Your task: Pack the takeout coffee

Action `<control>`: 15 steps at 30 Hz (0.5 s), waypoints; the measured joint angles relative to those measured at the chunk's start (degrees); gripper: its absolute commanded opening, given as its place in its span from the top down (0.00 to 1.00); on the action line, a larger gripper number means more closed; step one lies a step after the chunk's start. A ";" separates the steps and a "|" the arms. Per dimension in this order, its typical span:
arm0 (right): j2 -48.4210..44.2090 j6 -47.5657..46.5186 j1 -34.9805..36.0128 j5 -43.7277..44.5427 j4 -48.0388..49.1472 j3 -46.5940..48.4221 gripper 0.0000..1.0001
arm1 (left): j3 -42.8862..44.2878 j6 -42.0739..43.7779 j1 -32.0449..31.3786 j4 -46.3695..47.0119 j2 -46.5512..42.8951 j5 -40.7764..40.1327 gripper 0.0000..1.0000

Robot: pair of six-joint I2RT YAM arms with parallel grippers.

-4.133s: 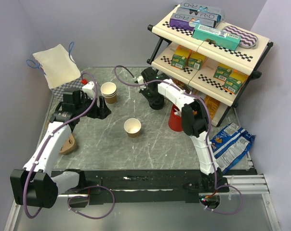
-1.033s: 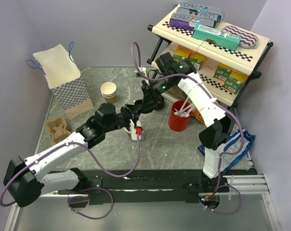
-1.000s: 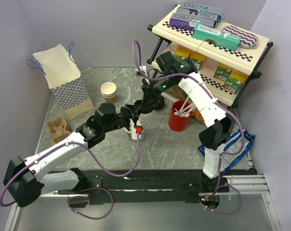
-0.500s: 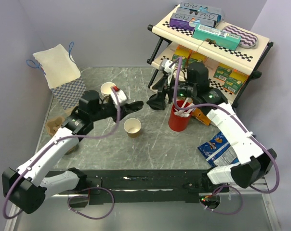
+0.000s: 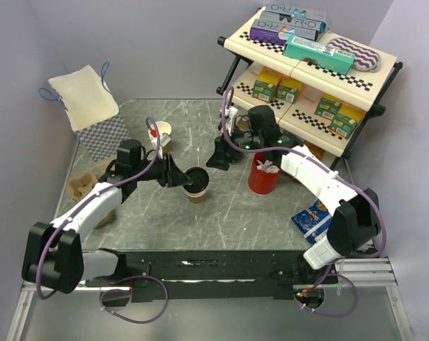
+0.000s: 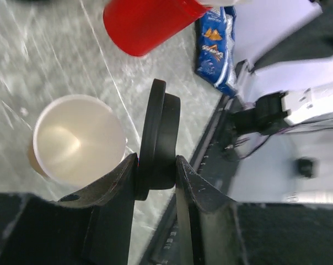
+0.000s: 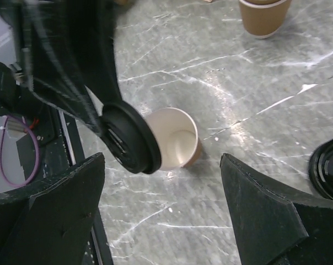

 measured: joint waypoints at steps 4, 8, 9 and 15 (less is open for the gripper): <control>1.55 0.85 0.83 0.22 0.35 0.00 0.09 | -2.45 -6.40 1.79 3.06 2.38 2.34 0.67; 3.74 1.07 1.22 0.61 0.37 0.02 0.09 | -2.71 -10.40 2.73 6.29 5.25 4.26 0.67; 4.24 1.07 1.29 0.66 0.37 0.02 0.09 | -2.95 -11.50 3.08 7.48 5.92 4.63 0.67; 8.59 1.07 1.40 1.22 -0.48 0.09 0.09 | -3.21 -15.41 5.60 10.16 9.09 5.86 0.66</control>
